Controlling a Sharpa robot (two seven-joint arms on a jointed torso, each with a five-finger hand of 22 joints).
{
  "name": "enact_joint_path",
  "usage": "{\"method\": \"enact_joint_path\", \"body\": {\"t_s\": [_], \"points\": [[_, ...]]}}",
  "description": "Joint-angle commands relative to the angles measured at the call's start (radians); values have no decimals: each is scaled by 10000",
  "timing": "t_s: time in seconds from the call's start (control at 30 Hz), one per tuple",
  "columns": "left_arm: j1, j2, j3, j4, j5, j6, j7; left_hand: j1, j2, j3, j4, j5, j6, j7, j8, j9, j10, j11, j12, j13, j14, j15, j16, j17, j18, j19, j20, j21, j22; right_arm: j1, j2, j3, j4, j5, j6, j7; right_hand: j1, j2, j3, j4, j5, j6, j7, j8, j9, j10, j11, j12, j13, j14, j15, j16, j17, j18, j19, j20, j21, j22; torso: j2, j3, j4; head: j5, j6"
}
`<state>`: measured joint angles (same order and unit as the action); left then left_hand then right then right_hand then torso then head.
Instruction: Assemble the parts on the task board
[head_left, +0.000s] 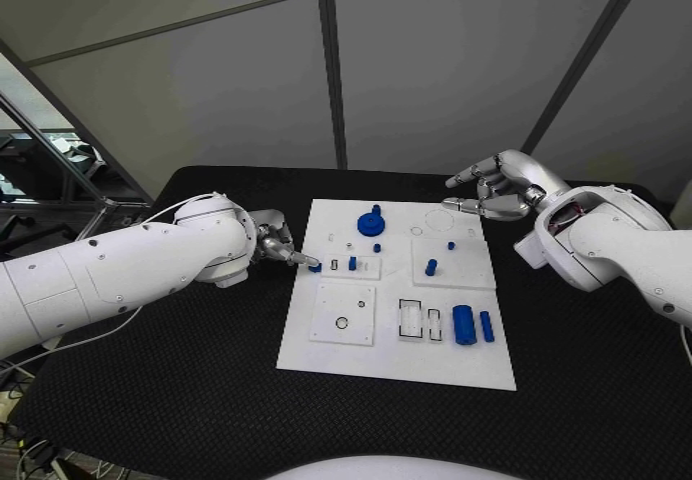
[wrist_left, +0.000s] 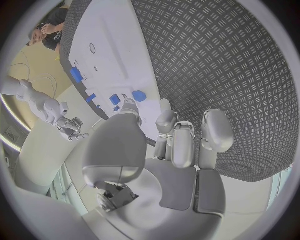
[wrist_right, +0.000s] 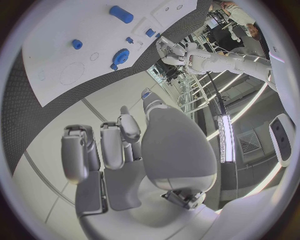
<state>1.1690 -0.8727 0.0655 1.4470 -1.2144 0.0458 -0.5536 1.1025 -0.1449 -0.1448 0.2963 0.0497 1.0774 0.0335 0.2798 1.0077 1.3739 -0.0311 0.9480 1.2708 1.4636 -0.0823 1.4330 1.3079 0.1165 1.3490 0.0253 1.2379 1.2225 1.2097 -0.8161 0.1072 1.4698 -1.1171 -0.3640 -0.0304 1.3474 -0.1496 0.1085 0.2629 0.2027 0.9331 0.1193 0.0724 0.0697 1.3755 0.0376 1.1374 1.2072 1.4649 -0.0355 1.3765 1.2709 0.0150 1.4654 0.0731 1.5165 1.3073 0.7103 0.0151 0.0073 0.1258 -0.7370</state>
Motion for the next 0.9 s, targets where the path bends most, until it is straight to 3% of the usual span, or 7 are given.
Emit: {"method": "enact_joint_path", "body": {"t_s": [0.03, 0.53, 0.9], "points": [[21, 84, 9, -8, -69, 446, -283, -97, -14, -47, 1, 0, -83, -17, 64, 15, 32, -15, 65, 18, 746, -75, 55, 1342, -253, 43, -21, 9, 27, 19, 19, 5, 3, -25, 22, 28, -81, 39, 20, 16, -63, 54, 12, -63, -10, -14, -28, 33, -4, 419, -67, -35, -6, 40, 622, -41, -19, 1954, -4, -2, 9, -9, -1], [58, 457, 11, -448, -465, 950, -549, -98, 25, -51, -2, 1, -104, -16, 86, 33, 30, -13, 83, 25, 747, -74, 65, 1353, -254, 40, -21, 10, 33, 19, 29, 5, 10, -25, 22, 24, -81, 39, 20, 16, -63, 54, 12, -63, -10, -14, -28, 33, -4, 419, -67, -35, -6, 40, 622, -41, -19, 1954, -7, -3, 3, -10, -16], [81, 629, 14, -653, -485, 1057, -607, -187, 205, -43, 0, -2, -162, -14, 161, 89, 30, -11, 138, 45, 750, -71, 95, 1383, -258, 37, -20, 26, 66, 19, 32, 5, -10, -25, 22, 27, -96, 40, 16, 22, -63, 58, 11, -62, -10, -12, -28, 38, -1, 421, -67, -31, 2, 38, 628, -41, -13, 1963, -3, 0, 16, -40, -37]]}}
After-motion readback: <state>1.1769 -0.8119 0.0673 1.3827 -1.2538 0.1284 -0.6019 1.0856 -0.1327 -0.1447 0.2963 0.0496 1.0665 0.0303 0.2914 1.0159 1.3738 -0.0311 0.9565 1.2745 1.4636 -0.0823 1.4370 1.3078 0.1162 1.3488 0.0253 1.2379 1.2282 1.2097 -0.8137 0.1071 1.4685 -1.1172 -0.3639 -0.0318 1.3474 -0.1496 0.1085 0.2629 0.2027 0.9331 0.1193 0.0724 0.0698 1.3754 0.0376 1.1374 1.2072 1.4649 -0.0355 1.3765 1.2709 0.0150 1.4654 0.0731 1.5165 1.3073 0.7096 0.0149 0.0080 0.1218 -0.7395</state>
